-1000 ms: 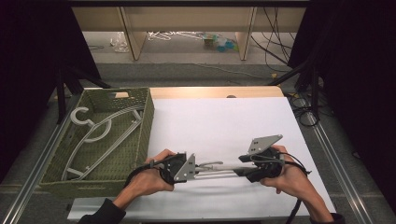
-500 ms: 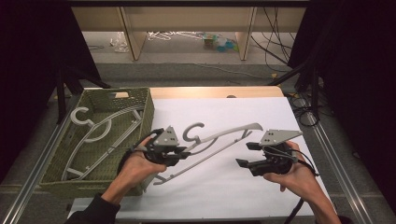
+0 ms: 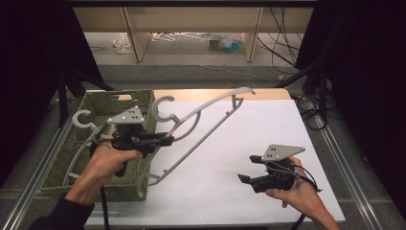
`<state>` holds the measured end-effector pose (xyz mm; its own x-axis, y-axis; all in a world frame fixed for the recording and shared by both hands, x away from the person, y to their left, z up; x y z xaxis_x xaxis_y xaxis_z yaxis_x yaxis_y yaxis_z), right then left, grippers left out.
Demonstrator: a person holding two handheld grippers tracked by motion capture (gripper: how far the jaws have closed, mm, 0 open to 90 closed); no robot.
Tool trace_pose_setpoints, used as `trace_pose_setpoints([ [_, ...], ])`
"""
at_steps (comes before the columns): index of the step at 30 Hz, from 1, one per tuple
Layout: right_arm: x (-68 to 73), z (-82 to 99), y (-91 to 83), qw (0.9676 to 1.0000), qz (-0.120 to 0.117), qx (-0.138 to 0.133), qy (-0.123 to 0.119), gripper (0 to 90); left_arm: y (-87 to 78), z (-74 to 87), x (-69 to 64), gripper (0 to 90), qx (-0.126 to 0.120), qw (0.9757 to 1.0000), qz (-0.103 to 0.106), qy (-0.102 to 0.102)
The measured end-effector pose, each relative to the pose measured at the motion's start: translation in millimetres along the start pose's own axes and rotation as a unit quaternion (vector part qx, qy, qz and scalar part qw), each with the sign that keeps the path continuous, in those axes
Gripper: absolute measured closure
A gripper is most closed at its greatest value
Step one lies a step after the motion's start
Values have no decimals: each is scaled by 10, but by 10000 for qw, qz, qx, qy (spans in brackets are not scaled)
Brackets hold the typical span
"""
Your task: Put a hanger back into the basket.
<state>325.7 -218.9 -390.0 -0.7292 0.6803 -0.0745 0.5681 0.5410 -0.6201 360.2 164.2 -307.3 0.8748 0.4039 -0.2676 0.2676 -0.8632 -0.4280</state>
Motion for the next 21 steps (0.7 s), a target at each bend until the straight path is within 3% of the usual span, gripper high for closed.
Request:
trace_pose_setpoints([
  [4,17,94,8,10000,-10,29,64,253,-178,-113,16,792,-187,9997,-33,-134],
  [10,2,204,5,9998,3,99,169,249,-436,-272,60,792,-125,9995,-258,-133],
  [16,-11,252,5,9997,22,116,200,246,-663,-272,171,792,-147,9984,-475,-256],
  [21,-8,276,20,9996,16,138,253,226,-842,-174,300,792,-169,9969,-681,-365],
])
Point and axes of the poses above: each handheld gripper's, and its own axes: y roughly forward along the jaws, z roughly out of its underside, x roughly to its left, the point moved 1 cm from there along y, roughly forward along the jaws, and after that the axes turned 10 degrees about z, right-handed, at the moved point
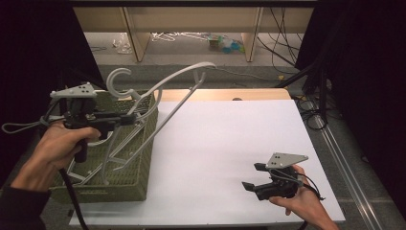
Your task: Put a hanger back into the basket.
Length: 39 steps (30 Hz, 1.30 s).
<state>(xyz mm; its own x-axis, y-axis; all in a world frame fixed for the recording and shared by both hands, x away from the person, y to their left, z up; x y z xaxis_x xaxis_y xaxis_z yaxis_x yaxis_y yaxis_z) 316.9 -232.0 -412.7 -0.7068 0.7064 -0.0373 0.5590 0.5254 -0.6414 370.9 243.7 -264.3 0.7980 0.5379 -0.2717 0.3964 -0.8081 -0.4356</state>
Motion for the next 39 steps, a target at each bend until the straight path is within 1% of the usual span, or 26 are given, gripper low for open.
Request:
trace_pose_setpoints([
  [2,6,12,23,10000,52,-11,-5,215,-45,41,76,792,7,9999,-137,-15],
  [3,16,16,25,10000,23,21,16,215,-70,62,119,792,19,9998,-197,-33],
  [4,20,18,32,10000,-10,11,-18,215,-96,80,162,792,15,9996,-273,-39],
  [5,27,19,36,10000,-21,21,-23,214,-119,100,204,792,-6,9994,-329,-49],
  [6,34,22,39,10000,-9,22,-14,213,-147,114,249,792,24,9993,-368,-62],
  [8,36,31,54,10000,-28,32,-52,213,-213,133,332,792,50,9987,-500,-12],
  [9,40,35,59,10000,-28,42,-43,213,-234,149,372,792,-5,9986,-534,-36],
  [10,44,40,63,10000,-22,58,-35,213,-264,161,416,792,11,9984,-566,-38],
  [12,49,44,68,9999,-41,89,-39,213,-320,176,477,792,113,9970,-763,1],
  [13,52,45,70,9999,-57,99,-37,213,-330,188,506,792,69,9967,-805,31],
  [14,52,45,72,9999,-56,98,-49,213,-359,201,546,792,91,9962,-870,15],
  [17,55,46,77,9999,-43,84,-89,214,-423,240,640,792,168,9944,-1038,104],
  [18,56,47,78,9999,-45,84,-87,214,-435,260,666,792,179,9942,-1056,87],
  [20,53,48,81,9999,-51,83,-87,214,-455,297,724,792,264,9933,-1118,157],
  [21,52,49,84,9999,-52,88,-86,214,-453,312,740,792,242,9931,-1140,125],
  [23,52,51,83,9999,-68,97,-70,214,-474,361,810,792,357,9917,-1229,148],
  [27,53,50,78,9999,-52,101,-38,214,-486,465,920,792,412,9902,-1333,79],
  [29,53,50,78,9999,-55,104,-37,214,-494,513,957,792,471,9893,-1381,53],
  [30,52,51,81,9999,-52,99,-50,214,-508,533,979,792,551,9886,-1394,105],
  [32,51,53,85,9999,-54,107,-47,214,-513,573,1006,792,533,9882,-1437,72],
  [33,50,54,85,9999,-55,113,-56,214,-521,592,1017,792,561,9878,-1450,51],
  [34,50,54,86,9999,-57,114,-61,214,-534,609,1029,792,605,9873,-1465,80],
  [35,50,54,85,9999,-57,115,-61,214,-537,630,1040,792,584,9872,-1479,70],
  [36,50,54,83,9999,-56,113,-61,214,-544,649,1047,792,602,9870,-1490,28],
  [39,42,57,88,9999,-49,108,-78,214,-567,711,1080,792,643,9861,-1531,0],
])
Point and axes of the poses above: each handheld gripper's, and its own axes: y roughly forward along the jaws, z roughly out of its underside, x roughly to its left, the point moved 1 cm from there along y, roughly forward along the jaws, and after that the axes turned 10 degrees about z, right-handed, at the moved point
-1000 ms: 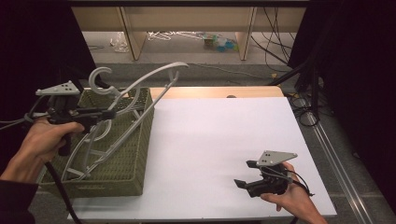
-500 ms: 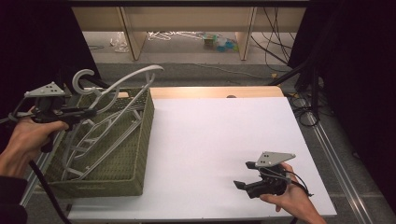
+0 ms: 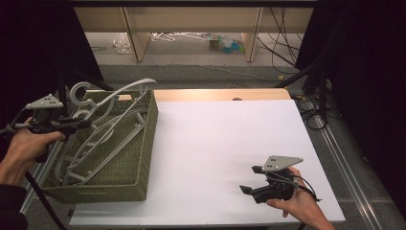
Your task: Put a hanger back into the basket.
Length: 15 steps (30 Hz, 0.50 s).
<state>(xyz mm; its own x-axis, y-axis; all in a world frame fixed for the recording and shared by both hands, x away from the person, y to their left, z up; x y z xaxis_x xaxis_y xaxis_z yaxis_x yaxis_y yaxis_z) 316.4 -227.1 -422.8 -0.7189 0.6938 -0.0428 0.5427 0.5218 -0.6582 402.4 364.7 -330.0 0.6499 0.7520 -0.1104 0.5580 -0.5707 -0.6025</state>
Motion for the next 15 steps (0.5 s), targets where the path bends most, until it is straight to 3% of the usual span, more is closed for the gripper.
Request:
trace_pose_setpoints([
  [7,7,1,2,10000,-15,37,30,214,-10,132,77,792,122,9999,-77,-67],
  [10,6,3,3,10000,-17,45,30,214,0,184,110,792,102,9997,-77,-207],
  [15,3,7,14,10000,-38,58,-2,214,42,225,136,792,353,9992,-60,-203],
])
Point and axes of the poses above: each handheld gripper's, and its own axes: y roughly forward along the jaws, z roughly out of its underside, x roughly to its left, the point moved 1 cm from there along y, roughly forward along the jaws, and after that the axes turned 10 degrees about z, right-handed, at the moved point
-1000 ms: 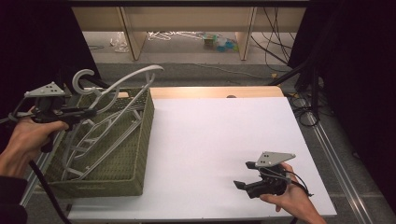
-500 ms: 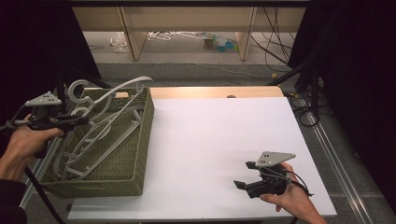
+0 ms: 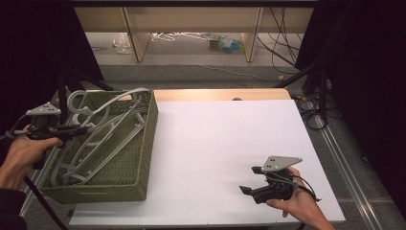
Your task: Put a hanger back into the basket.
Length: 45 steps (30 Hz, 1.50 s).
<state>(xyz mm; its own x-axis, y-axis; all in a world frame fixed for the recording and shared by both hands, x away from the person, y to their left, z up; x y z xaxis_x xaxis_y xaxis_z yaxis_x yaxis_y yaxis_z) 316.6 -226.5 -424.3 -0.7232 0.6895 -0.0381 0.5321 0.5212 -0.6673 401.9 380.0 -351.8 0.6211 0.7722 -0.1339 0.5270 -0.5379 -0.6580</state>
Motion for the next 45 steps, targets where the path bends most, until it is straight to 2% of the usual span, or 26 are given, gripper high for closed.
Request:
trace_pose_setpoints([
  [1,0,1,0,10000,1,5,-3,215,2,3,17,792,184,9998,8,107],
  [5,-4,4,-2,10000,39,8,7,215,68,28,34,791,339,9994,44,98],
  [12,-4,9,4,10000,6,59,17,217,182,109,58,791,375,9991,168,-86],
  [18,0,12,15,10000,32,79,-2,218,370,157,31,790,574,9976,240,-317],
  [19,0,12,15,10000,30,76,-2,218,374,155,35,790,651,9969,279,-339],
  [21,-1,14,16,10000,30,80,-4,219,363,163,55,788,604,9967,275,-465],
  [24,-2,17,23,9999,4,105,-32,219,366,187,104,781,622,9959,201,-633],
  [27,1,17,28,9999,-2,100,-57,219,390,211,142,769,552,9953,-28,-798],
  [29,3,15,23,9999,0,118,-23,219,403,225,169,741,536,9940,-209,-930],
  [31,-1,16,24,9999,18,127,-27,219,416,236,187,709,632,9932,-415,-889],
  [35,-2,20,29,9999,28,134,-20,220,403,242,214,690,565,9909,-749,-964],
  [36,-3,20,32,9999,29,134,-36,219,394,241,214,695,612,9904,-838,-917],
  [38,-2,20,33,9999,30,133,-42,220,392,251,214,715,626,9903,-883,-874],
  [39,-1,19,33,9999,29,134,-39,220,381,249,217,732,704,9895,-924,-865],
  [40,-1,19,34,9999,28,138,-37,220,374,256,229,742,798,9895,-931,-772],
  [41,1,20,36,9999,33,151,-37,220,374,259,229,742,829,9889,-959,-782],
  [45,3,18,39,9999,30,128,-57,220,406,274,237,742,852,9891,-938,-752],
])
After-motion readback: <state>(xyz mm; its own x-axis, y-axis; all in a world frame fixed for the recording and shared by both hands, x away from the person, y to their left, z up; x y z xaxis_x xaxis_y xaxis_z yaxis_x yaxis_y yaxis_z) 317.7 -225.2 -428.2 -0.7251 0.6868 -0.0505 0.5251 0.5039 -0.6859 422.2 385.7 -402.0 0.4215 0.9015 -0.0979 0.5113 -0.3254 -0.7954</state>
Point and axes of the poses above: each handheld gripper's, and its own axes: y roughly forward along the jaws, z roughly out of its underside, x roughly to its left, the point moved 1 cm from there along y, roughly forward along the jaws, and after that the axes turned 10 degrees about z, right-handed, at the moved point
